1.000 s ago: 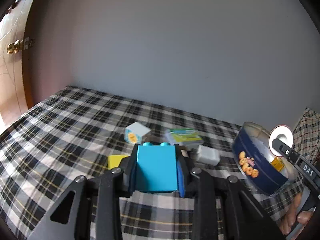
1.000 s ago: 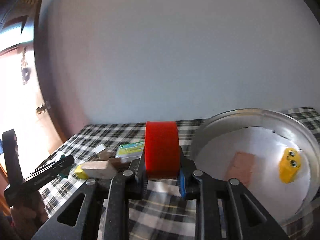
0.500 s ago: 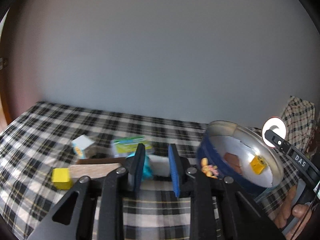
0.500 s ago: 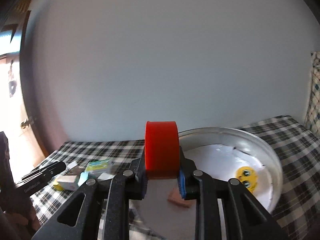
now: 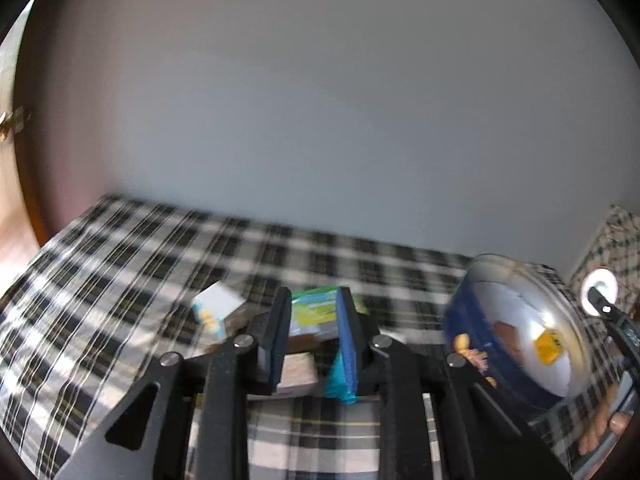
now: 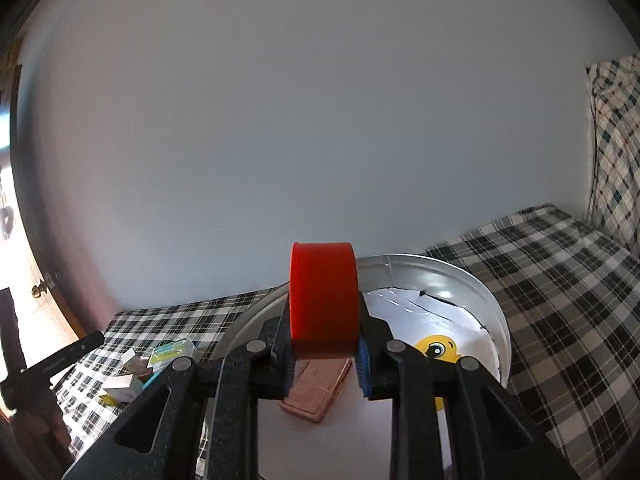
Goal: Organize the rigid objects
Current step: 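Carry the red tape roll and teal block over the blue tin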
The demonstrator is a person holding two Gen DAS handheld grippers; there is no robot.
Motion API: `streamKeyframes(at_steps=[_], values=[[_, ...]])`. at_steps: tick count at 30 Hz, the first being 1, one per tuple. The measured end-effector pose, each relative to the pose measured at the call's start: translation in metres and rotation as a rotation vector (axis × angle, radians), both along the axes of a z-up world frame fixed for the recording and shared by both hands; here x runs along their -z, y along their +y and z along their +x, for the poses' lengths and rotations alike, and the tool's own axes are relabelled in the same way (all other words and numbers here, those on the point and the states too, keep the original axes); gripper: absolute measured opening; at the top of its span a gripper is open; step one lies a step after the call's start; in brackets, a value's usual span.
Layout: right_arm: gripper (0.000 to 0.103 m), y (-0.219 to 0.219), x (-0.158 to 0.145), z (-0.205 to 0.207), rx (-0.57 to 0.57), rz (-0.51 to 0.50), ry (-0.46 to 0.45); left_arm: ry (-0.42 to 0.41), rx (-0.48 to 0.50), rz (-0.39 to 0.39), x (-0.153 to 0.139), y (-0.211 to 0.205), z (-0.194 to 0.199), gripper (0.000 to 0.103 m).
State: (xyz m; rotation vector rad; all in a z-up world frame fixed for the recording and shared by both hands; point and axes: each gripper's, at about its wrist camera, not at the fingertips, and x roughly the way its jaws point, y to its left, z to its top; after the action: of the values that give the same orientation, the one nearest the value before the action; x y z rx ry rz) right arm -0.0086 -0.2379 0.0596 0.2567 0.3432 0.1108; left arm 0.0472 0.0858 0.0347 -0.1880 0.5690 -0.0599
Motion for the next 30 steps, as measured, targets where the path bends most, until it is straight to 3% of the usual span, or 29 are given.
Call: streamKeyframes(at_steps=[3, 5, 6, 9, 13, 16, 19, 22, 27, 30], values=[[0.026, 0.007, -0.001, -0.002, 0.003, -0.048, -0.02, 0.063, 0.072, 0.052, 0.018, -0.018, 0.005, 0.025], [0.026, 0.011, 0.0, -0.003, 0.0, -0.07, -0.022, 0.104, 0.144, 0.116, 0.032, -0.04, 0.013, 0.047], [0.026, 0.013, 0.001, -0.003, 0.001, -0.075, -0.019, 0.116, 0.169, 0.15, 0.038, -0.05, 0.017, 0.048], [0.026, 0.012, 0.001, -0.003, 0.001, -0.069, -0.012, 0.159, 0.195, 0.218, 0.05, -0.066, 0.03, 0.048], [0.026, 0.008, 0.0, -0.002, 0.007, -0.044, -0.007, 0.233, 0.202, 0.238, 0.065, -0.071, 0.046, 0.041], [0.026, 0.006, 0.0, -0.001, 0.006, -0.034, -0.001, 0.304, 0.215, 0.174, 0.073, -0.066, 0.054, 0.032], [0.026, 0.007, 0.0, 0.0, 0.005, -0.039, 0.002, 0.302, 0.216, 0.121, 0.073, -0.059, 0.054, 0.031], [0.026, 0.009, 0.0, 0.0, 0.008, -0.052, -0.001, 0.285, 0.203, 0.119, 0.072, -0.057, 0.048, 0.03], [0.026, 0.006, -0.005, -0.004, 0.025, -0.048, -0.024, 0.141, 0.133, 0.122, 0.051, -0.053, 0.021, 0.03], [0.026, -0.002, -0.008, -0.006, 0.032, -0.026, -0.036, 0.067, 0.136, 0.065, 0.033, -0.054, 0.009, 0.03]])
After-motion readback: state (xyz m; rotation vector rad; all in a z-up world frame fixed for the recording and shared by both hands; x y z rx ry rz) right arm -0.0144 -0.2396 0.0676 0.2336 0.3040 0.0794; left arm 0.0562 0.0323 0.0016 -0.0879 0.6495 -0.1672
